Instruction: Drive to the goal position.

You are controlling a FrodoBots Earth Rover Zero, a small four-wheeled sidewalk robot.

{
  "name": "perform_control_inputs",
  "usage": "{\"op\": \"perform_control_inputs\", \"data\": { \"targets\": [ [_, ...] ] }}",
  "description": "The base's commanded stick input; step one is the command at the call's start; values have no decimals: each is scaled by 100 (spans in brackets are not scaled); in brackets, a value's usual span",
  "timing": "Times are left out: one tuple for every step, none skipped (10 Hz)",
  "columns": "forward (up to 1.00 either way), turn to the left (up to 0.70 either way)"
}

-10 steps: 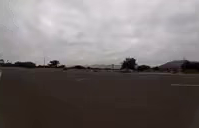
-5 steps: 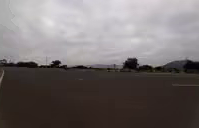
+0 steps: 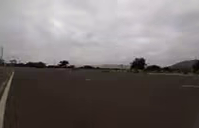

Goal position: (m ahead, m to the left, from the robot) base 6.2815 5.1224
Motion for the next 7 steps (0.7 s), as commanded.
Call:
{"op": "perform_control_inputs", "data": {
  "targets": [
    [0, 85],
    [0, 85],
    [0, 85],
    [0, 85],
    [0, 85],
    [0, 85],
    [0, 85]
  ]
}}
